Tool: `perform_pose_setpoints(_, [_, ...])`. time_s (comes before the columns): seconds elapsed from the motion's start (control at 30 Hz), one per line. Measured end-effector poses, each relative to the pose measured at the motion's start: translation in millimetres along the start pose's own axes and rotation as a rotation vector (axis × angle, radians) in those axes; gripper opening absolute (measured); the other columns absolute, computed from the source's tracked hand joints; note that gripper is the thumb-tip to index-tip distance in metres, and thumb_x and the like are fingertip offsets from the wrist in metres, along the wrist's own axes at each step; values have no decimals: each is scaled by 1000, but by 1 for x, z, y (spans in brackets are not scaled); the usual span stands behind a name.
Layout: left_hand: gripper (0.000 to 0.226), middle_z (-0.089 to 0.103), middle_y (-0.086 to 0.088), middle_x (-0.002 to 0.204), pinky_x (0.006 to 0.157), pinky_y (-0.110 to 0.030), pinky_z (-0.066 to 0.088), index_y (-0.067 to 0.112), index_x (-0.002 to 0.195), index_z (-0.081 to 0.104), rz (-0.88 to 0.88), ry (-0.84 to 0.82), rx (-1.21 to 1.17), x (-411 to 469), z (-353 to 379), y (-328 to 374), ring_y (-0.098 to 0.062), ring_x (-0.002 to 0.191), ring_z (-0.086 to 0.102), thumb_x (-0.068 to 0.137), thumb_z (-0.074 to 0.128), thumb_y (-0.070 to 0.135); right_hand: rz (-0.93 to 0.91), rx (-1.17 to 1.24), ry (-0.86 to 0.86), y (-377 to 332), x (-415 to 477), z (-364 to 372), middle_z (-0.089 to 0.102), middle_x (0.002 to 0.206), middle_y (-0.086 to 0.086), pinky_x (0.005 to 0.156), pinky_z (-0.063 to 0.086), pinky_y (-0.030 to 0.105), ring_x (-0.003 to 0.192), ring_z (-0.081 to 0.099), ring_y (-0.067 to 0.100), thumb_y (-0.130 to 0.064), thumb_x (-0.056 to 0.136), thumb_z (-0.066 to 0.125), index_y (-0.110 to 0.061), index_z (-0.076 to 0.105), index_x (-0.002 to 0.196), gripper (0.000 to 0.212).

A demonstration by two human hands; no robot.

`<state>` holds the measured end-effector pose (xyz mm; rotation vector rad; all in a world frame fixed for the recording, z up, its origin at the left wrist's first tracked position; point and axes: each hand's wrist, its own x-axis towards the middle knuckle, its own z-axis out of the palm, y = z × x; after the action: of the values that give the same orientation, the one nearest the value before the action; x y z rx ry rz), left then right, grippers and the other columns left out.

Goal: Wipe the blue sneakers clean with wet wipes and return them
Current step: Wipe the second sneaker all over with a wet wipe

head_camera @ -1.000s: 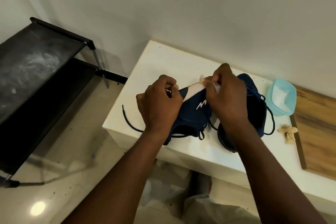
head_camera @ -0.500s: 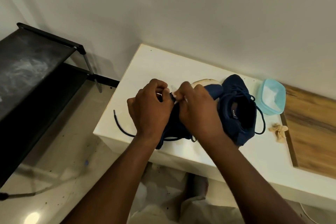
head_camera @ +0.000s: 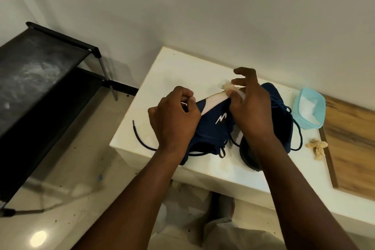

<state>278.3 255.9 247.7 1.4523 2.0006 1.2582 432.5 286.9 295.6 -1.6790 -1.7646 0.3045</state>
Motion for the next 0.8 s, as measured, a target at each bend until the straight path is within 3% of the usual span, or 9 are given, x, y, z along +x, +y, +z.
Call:
perform_pose_setpoints(0.1, [5,68,16,86,85,-31,28,32,98,64,18,12,2,0,0,0,-7,82,64,93,64,30,8,-42,28,12,-2,-2,66,111,-3,85,43,20,101,61,13,-15,95,59,-23,64,121,27])
perform_pose_setpoints(0.2, [8,69,16,89,90,-36,30,33,101,65,133,50,140,-4,-3,4,-10,87,62,93,62,34,111,-89,40,26,6,-12,66,107,1,75,34,4,99,59,13,-14,96,57,-17,73,110,21])
perform_pose_setpoints(0.27, [23,70,15,102,99,-44,29,34,108,65,229,12,262,-7,-1,9,-13,100,61,92,59,49,100,-149,35,20,4,-13,66,106,7,76,40,16,99,60,21,-7,95,54,-12,73,107,23])
perform_pose_setpoints(0.33, [42,67,12,117,102,-49,28,36,116,65,271,-80,349,-9,4,12,-16,108,60,88,54,65,-43,-177,-37,0,-5,-8,68,97,14,82,47,36,93,61,29,0,90,55,-4,73,98,20])
perform_pose_setpoints(0.4, [50,64,9,124,102,-48,29,37,120,64,277,-125,365,-11,6,11,-17,111,59,85,53,71,-221,-205,-134,-14,-13,-4,70,87,15,79,49,44,86,61,31,4,85,58,-2,73,89,17])
perform_pose_setpoints(0.47, [53,64,9,125,99,-46,32,39,121,64,276,-144,369,-10,5,10,-17,111,58,83,53,74,-232,-257,-141,-8,-8,-11,70,83,14,76,49,41,80,61,31,3,86,58,-2,73,87,16])
perform_pose_setpoints(0.63, [55,63,8,127,95,-42,28,39,124,62,272,-160,398,-13,2,13,-17,114,56,82,57,74,10,-258,-33,21,3,-23,67,82,9,68,45,32,77,62,25,-4,96,50,-9,72,86,25])
perform_pose_setpoints(0.7, [52,65,9,121,93,-41,27,38,120,63,273,-127,400,-12,-4,9,-16,109,57,81,60,72,-134,-255,-141,6,-7,-7,64,79,3,67,44,28,78,59,20,-2,90,53,-15,68,81,21])
perform_pose_setpoints(0.8, [50,65,8,114,93,-42,29,37,117,61,252,-116,408,-10,-14,2,-16,104,59,80,62,72,-313,-302,-269,-5,-15,11,66,89,1,74,35,15,88,58,18,-3,84,60,-16,73,99,24])
